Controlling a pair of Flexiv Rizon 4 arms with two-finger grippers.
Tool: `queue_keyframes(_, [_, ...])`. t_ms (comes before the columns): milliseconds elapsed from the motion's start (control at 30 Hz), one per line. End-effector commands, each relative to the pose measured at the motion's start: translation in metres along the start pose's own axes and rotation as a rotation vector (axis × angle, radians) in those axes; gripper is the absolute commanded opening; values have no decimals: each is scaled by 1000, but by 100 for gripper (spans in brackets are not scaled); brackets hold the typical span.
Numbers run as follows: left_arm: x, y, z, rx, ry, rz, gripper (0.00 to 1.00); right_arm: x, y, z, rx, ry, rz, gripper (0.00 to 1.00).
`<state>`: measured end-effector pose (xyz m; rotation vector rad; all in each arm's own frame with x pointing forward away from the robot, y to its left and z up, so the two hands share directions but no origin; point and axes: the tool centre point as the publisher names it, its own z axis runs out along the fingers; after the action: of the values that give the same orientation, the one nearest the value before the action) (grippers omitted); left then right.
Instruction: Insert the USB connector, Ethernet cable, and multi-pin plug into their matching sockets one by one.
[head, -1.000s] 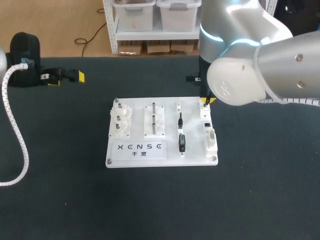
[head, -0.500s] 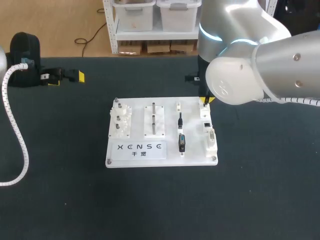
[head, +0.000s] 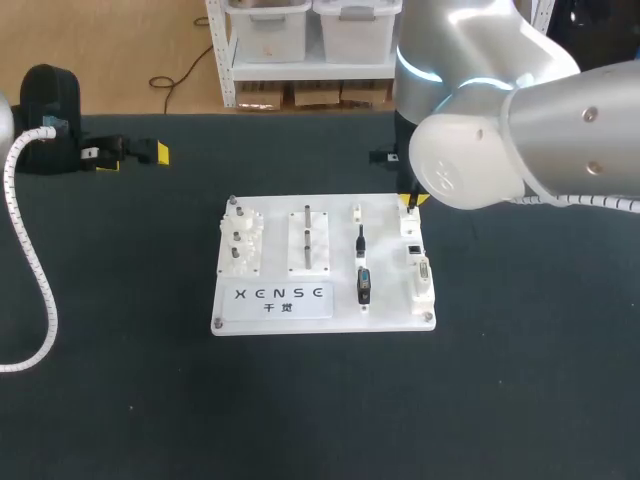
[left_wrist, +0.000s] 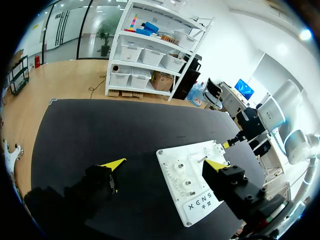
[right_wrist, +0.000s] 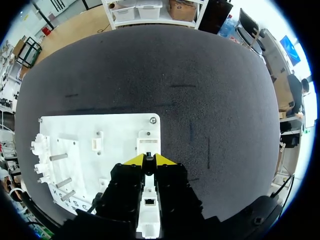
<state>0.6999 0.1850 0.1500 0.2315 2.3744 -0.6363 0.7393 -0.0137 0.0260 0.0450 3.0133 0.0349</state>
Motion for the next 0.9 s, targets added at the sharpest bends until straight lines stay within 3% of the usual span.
queue_keyframes(33, [0,0,0,0,0,0,100,-1,0,10,3,2,2,0])
queue_keyframes(900, [0,0,0,0,0,0,100,-3,0,5,-8,-18,0,0])
